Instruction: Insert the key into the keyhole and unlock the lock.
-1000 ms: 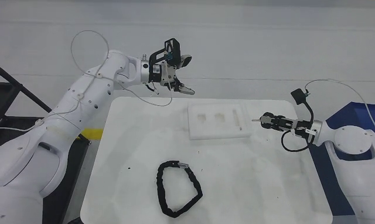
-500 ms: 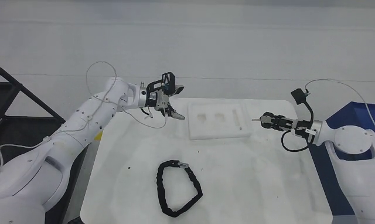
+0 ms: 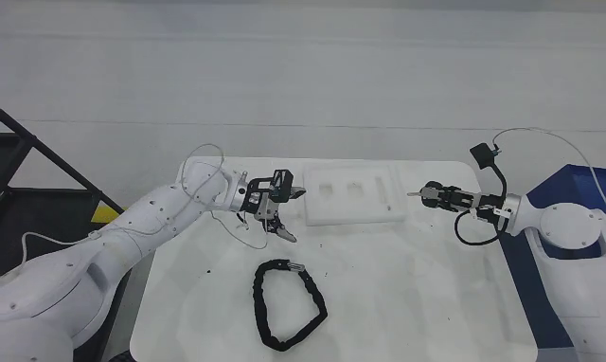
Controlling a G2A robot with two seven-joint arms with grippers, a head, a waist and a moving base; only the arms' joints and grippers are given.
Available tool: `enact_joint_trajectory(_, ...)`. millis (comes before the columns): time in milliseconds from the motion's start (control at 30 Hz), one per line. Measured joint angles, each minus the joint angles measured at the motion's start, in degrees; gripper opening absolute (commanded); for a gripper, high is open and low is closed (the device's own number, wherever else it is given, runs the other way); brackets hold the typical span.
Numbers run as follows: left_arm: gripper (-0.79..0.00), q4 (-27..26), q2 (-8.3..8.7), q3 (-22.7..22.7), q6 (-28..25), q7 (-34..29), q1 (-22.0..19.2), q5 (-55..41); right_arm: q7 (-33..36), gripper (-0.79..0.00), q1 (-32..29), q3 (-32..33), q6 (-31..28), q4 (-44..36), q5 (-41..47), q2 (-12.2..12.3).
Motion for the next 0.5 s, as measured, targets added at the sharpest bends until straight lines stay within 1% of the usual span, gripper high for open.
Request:
enact_joint_trajectory(67,0.000,0.40,-0.22,-0.16,0.00,2.62,1.17,3.22,0.00,-0.785,0.00,0.00,0.00,0.00,0.00,0.00)
enact_joint_trajectory(200,0.000,3.49,-1.04,-0.18,0.00,6.37,3.06,10.59,0.00,-0.785,0.00,0.00,0.00,0.00,0.00,0.00)
enact_joint_trajectory(500,0.000,3.77,-1.09,-0.17,0.00,6.60,3.09,10.85,0.00,-0.785,0.00,0.00,0.00,0.00,0.00,0.00)
